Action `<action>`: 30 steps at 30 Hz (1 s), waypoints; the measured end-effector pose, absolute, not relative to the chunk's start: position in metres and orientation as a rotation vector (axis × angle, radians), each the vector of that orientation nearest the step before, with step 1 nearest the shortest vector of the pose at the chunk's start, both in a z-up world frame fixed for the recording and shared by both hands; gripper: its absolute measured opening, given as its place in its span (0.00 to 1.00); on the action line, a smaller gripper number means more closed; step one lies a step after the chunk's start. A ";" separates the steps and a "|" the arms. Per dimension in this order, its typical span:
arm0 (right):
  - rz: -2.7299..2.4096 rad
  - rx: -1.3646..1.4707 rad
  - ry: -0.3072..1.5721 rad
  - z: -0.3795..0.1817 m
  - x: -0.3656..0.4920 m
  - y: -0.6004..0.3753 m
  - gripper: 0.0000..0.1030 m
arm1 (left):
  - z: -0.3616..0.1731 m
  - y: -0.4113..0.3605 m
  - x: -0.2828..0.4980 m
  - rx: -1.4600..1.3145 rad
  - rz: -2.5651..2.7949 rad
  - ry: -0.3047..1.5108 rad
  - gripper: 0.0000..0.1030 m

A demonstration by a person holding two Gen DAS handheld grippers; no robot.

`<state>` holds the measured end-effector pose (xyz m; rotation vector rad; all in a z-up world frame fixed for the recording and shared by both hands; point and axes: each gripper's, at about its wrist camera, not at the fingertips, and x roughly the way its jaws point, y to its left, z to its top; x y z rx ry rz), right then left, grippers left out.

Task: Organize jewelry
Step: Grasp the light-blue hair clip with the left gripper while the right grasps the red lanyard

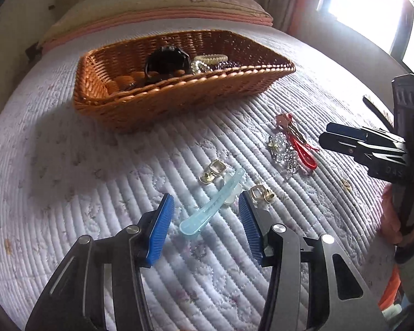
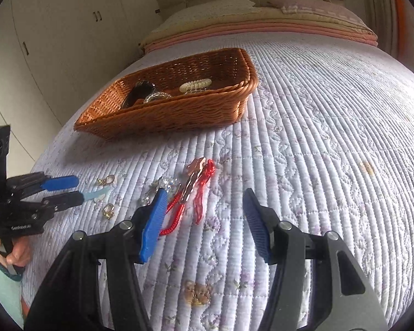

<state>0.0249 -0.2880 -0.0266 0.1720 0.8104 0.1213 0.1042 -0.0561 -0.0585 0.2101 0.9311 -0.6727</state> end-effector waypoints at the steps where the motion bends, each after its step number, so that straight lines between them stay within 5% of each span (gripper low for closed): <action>1: 0.129 0.145 0.811 -0.026 0.023 -0.283 0.52 | -0.062 -0.060 0.104 0.219 -0.669 0.932 0.46; 6: 0.111 0.113 0.841 -0.025 0.034 -0.277 0.51 | -0.064 -0.061 0.096 0.223 -0.654 0.916 0.46; 9: 0.118 0.156 0.874 -0.029 0.045 -0.285 0.35 | -0.065 -0.059 0.092 0.233 -0.620 0.898 0.33; 14: 0.130 0.164 0.876 -0.027 0.052 -0.281 0.33 | -0.066 -0.053 0.087 0.204 -0.608 0.876 0.11; 16: 0.120 0.134 0.897 -0.030 0.059 -0.273 0.33 | -0.065 -0.052 0.086 0.195 -0.601 0.874 0.11; 20: 0.121 0.079 0.942 -0.040 0.070 -0.260 0.12 | -0.066 -0.048 0.082 0.176 -0.595 0.866 0.10; 24: 0.126 0.084 0.917 -0.036 0.063 -0.262 0.02 | -0.067 -0.044 0.077 0.152 -0.599 0.864 0.10; 30: 0.145 0.170 0.885 -0.026 0.038 -0.284 0.02 | -0.068 -0.036 0.067 0.121 -0.600 0.870 0.10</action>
